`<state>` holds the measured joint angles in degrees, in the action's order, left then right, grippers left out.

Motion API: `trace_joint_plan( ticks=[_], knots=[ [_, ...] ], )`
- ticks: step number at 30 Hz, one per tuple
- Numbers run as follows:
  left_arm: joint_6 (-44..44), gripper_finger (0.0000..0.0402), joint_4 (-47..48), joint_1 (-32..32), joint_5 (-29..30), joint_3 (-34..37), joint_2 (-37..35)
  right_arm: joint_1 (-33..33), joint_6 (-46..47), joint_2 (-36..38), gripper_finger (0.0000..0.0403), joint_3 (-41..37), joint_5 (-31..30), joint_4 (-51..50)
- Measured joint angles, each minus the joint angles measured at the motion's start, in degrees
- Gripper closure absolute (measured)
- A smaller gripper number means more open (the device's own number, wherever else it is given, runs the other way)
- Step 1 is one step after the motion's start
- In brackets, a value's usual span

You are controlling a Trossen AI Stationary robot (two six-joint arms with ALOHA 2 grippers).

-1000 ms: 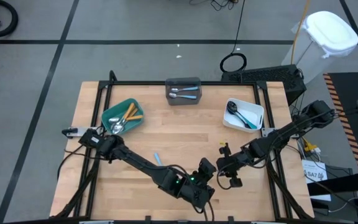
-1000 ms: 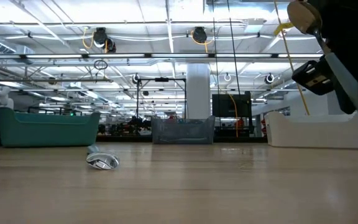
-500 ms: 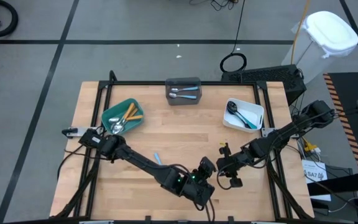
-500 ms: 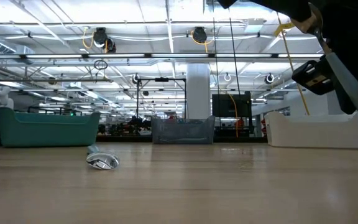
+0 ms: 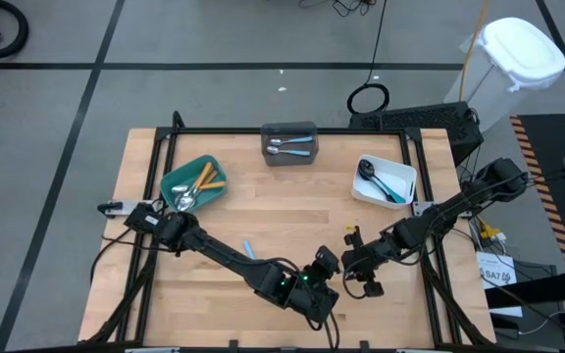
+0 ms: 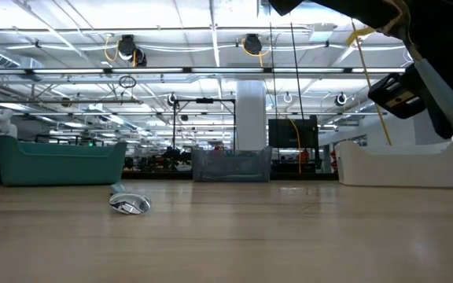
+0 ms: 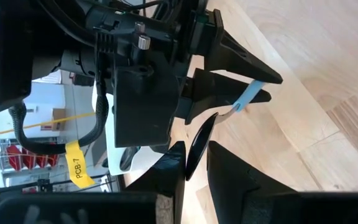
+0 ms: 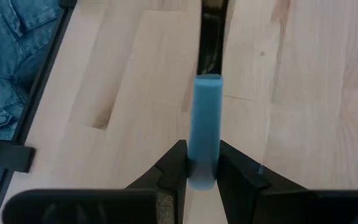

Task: Sort silverware by color (type)
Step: Put the light blue spoon into the black bin

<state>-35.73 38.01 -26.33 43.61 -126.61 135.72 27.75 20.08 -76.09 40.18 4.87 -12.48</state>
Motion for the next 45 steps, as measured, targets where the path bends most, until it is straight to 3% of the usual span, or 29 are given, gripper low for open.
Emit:
trace_joint_plan(
  ticks=[4,9,15,27,38,45],
  knots=[
    [-0.04,0.0344,-0.23,0.0,0.03,0.0,0.0,0.0,-0.2,0.0,0.0337,0.0,1.29,0.96],
    [0.38,0.039,-0.62,-0.02,-0.06,0.0,0.0,0.0,-1.27,0.0,0.0337,-0.02,1.3,0.75],
    [1.94,0.0395,-0.44,-0.04,-0.06,0.0,0.0,0.02,-0.14,0.0,0.0332,-0.02,0.93,0.75],
    [9.32,0.0398,1.64,-0.15,1.4,0.0,0.0,-0.02,1.09,1.13,0.0234,0.0,-1.23,1.05],
    [31.1,0.0398,18.79,1.89,6.37,-0.02,0.02,0.01,-2.42,7.2,0.0161,0.0,-18.63,-4.98],
    [54.34,0.0398,30.9,4.01,8.95,0.02,-1.85,0.02,-9.56,8.39,0.0129,0.0,-30.5,-7.08]
  ],
)
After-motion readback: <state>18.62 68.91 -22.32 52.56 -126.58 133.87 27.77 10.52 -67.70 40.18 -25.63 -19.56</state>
